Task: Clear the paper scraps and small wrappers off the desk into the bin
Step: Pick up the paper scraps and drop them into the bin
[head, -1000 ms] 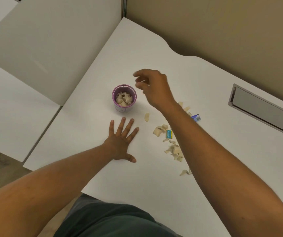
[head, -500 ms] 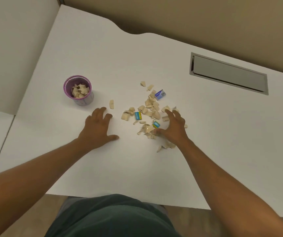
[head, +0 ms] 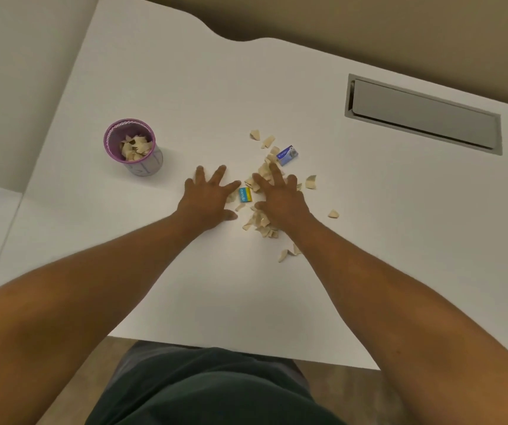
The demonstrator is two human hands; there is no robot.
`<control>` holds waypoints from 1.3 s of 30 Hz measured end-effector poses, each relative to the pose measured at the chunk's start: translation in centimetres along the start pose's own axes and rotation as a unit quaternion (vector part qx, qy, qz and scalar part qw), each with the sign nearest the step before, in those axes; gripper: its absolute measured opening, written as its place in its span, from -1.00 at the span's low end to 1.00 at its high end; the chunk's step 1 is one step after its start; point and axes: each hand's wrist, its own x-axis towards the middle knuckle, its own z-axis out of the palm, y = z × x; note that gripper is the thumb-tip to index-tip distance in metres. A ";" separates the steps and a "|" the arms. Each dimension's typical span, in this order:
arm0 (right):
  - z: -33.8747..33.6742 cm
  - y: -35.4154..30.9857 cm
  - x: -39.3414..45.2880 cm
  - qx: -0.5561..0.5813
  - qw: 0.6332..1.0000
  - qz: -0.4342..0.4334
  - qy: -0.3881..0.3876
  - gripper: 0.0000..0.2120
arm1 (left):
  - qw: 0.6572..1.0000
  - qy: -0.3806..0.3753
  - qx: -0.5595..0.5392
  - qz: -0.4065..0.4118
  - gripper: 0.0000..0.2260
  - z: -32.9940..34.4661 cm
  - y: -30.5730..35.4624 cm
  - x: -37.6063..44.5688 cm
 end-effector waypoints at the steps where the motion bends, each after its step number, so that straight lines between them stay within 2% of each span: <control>1: 0.1 0.0 -0.2 -0.013 1.000 -0.005 0.010 -0.37 | 1.000 0.025 0.001 0.007 -0.35 0.0 0.1 -0.3; 3: -0.1 -0.1 -0.9 -0.025 0.999 -0.015 0.029 -0.49 | 0.997 0.068 -0.018 0.021 -0.54 0.1 0.3 -0.9; 6: -0.1 0.0 -1.7 -0.005 0.999 -0.026 0.046 -0.65 | 0.995 0.086 -0.045 0.010 -0.76 0.8 0.4 -1.5; 11: 0.0 0.0 -1.2 0.024 0.998 -0.023 0.052 -0.80 | 0.995 0.088 -0.040 0.012 -0.77 1.6 -0.2 -1.3; 14: -0.5 0.1 -0.7 0.098 0.992 0.030 0.070 -0.78 | 0.989 0.102 -0.106 0.012 -0.74 1.6 -0.8 -0.9; 17: -1.3 0.0 -0.6 0.211 0.968 0.091 0.104 -0.78 | 0.971 0.127 -0.199 -0.027 -0.77 1.3 -1.5 -1.2; 21: -2.2 -0.1 -1.1 0.316 0.929 0.132 0.142 -0.88 | 0.910 0.141 -0.376 -0.100 -0.86 -0.3 -2.1 -2.1; 24: -3.4 -0.4 -1.5 0.370 0.904 0.143 0.161 -0.89 | 0.866 0.206 -0.439 -0.121 -0.94 -2.8 -2.5 -3.5; 26: -4.2 -0.9 -1.7 0.403 0.888 0.144 0.168 -0.90 | 0.822 0.256 -0.493 -0.124 -0.97 -5.0 -3.3 -4.7; 29: -5.2 -2.3 -1.6 0.433 0.877 0.128 0.166 -0.92 | 0.759 0.342 -0.529 -0.166 -0.98 -8.4 -6.2 -6.1; 31: -5.7 -3.7 -1.5 0.452 0.871 0.115 0.156 -0.94 | 0.736 0.394 -0.511 -0.204 -0.96 -9.9 -9.0 -6.3; 34: -6.5 -6.0 -1.2 0.467 0.870 0.088 0.136 -0.93 | 0.749 0.409 -0.468 -0.231 -0.93 -10.7 -12.3 -5.6; 37: -7.4 -8.7 -0.6 0.481 0.867 0.059 0.117 -0.92 | 0.785 0.371 -0.432 -0.242 -0.93 -10.3 -13.8 -4.7; 39: -8.5 -10.6 0.0 0.484 0.866 0.036 0.116 -0.92 | 0.798 0.357 -0.419 -0.245 -0.92 -10.0 -14.1 -4.6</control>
